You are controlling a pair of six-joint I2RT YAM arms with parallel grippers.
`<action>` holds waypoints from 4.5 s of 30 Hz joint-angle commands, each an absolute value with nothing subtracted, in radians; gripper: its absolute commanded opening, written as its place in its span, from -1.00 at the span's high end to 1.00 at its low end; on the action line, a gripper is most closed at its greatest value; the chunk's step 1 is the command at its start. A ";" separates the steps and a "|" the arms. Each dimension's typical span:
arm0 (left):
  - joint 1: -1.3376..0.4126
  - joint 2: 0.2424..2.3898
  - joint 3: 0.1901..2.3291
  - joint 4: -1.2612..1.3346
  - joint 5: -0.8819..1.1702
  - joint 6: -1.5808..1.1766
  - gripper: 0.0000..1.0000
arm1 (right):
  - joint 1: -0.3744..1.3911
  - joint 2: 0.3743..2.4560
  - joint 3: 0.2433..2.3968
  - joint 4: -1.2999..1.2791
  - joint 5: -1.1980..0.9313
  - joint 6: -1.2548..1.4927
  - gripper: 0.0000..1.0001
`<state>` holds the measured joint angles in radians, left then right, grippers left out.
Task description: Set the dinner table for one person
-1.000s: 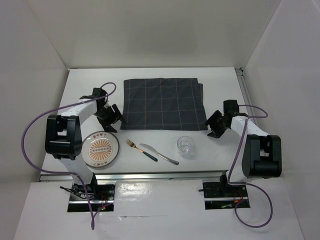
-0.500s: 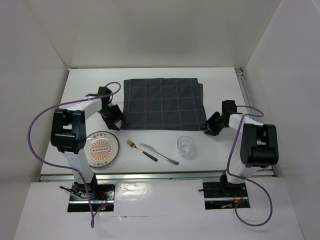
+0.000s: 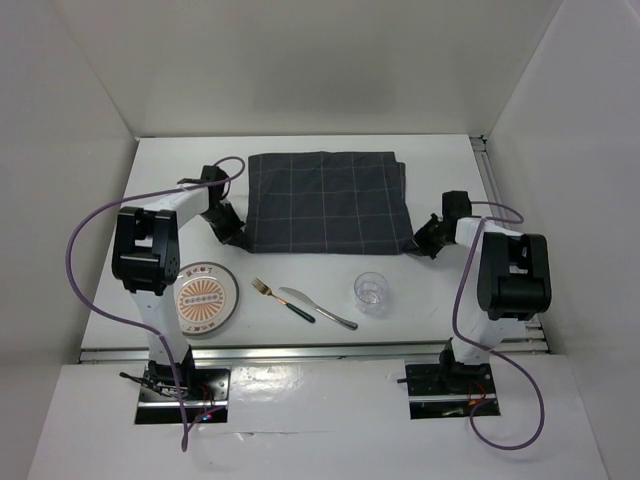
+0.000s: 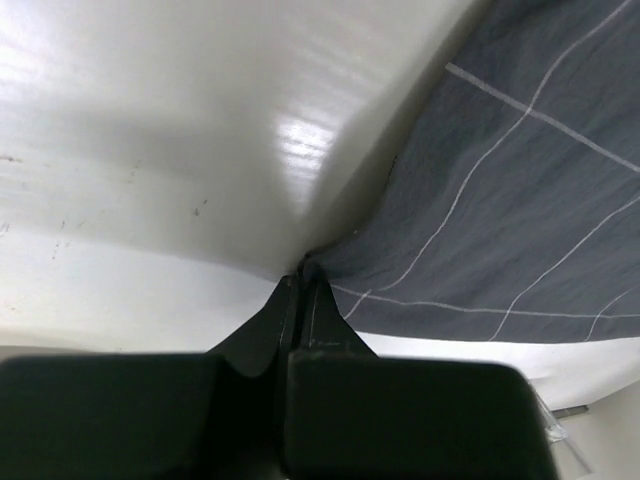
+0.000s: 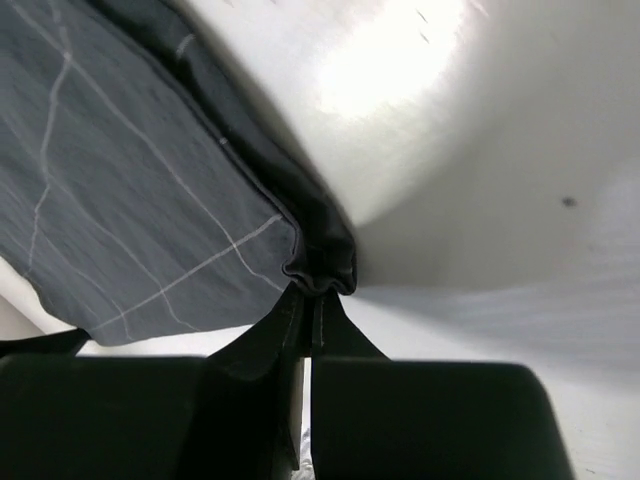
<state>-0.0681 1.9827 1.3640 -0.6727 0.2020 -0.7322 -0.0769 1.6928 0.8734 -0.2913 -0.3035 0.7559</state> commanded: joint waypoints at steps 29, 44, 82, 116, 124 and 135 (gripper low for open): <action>-0.072 1.707 1.204 -0.773 0.112 -0.689 1.00 | -0.060 1.384 0.727 -0.360 -0.353 0.652 1.00; -0.052 1.718 1.213 -0.784 0.060 -0.698 0.24 | 0.023 1.356 0.718 -0.405 -0.261 0.686 0.75; -0.123 1.588 1.554 -0.882 0.054 -0.586 -0.68 | 0.537 1.203 0.979 -0.930 0.046 0.684 -0.71; -0.123 1.559 1.555 -0.891 0.052 -0.568 -0.66 | 0.309 1.681 1.675 -0.908 0.190 0.439 1.00; -0.123 1.540 1.540 -0.919 0.041 -0.558 -0.70 | 0.224 2.080 2.058 -0.882 0.222 0.394 1.00; -0.123 1.500 1.499 -0.928 0.009 -0.558 -1.00 | 0.147 2.253 2.195 -0.839 0.089 0.385 1.00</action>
<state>-0.1215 1.5349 1.5074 -0.9150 0.0322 -0.5755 0.1566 2.2475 2.1384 -0.8925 0.1337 0.3969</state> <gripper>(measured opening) 0.999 0.132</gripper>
